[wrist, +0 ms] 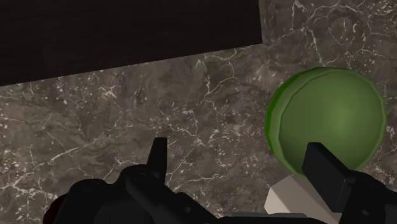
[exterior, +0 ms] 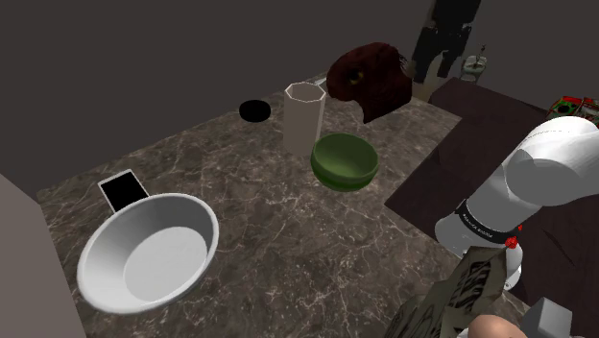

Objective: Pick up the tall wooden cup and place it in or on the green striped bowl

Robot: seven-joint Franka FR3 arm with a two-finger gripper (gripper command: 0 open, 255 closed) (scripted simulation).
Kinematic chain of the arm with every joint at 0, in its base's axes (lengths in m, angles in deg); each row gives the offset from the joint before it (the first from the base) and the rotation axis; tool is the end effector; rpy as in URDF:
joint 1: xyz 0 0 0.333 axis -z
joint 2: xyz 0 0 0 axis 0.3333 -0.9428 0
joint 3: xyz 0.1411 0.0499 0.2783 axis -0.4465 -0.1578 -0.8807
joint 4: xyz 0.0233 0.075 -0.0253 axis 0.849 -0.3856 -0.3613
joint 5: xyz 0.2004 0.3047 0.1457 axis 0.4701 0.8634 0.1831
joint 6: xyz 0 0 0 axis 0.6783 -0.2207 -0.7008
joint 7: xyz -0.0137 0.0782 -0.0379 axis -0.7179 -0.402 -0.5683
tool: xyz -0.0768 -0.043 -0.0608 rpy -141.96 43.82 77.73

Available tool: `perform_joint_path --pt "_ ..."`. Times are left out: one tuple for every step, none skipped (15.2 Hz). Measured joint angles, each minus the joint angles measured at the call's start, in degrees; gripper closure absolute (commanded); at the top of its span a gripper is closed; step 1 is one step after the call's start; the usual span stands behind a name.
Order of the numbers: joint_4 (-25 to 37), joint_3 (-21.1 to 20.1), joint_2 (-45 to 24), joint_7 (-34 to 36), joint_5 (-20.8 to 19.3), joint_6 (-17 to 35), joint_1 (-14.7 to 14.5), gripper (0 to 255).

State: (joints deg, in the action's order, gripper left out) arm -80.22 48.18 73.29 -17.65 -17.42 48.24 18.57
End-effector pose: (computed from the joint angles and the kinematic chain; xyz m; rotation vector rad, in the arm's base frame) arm 0.2948 0.0270 0.5470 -3.0467 0.1649 0.2393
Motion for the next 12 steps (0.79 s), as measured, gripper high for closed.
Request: perform_joint_path --pt "0.0 0.0 0.0 0.0 0.0 0.0 0.0 0" --pt "0.1 -0.3 -0.7 0.1 0.1 0.8 -0.1 0" --pt "0.4 -1.0 -2.0 0.6 0.4 2.1 -0.4 0" --pt "0.9 -1.6 -3.4 0.9 0.6 3.4 -0.5 0" --pt "1.6 -2.4 -5.8 1.4 0.9 5.5 -0.8 0" --pt "2.2 -3.0 -7.7 1.6 0.9 7.3 -0.9 0" --pt "2.4 -3.5 -9.2 1.8 0.9 9.0 -1.0 0" --pt "3.3 -4.1 -10.9 2.2 0.9 10.2 -1.2 0" --pt "4.3 -4.9 -12.8 2.8 1.0 11.6 -1.4 0" --pt "5.5 -5.6 -14.8 3.3 0.9 12.9 -1.5 0" --pt "6.1 -6.2 -16.4 3.8 0.9 14.3 -1.7 0" --pt "7.1 -6.8 -18.2 4.2 0.7 15.5 -1.7 0"
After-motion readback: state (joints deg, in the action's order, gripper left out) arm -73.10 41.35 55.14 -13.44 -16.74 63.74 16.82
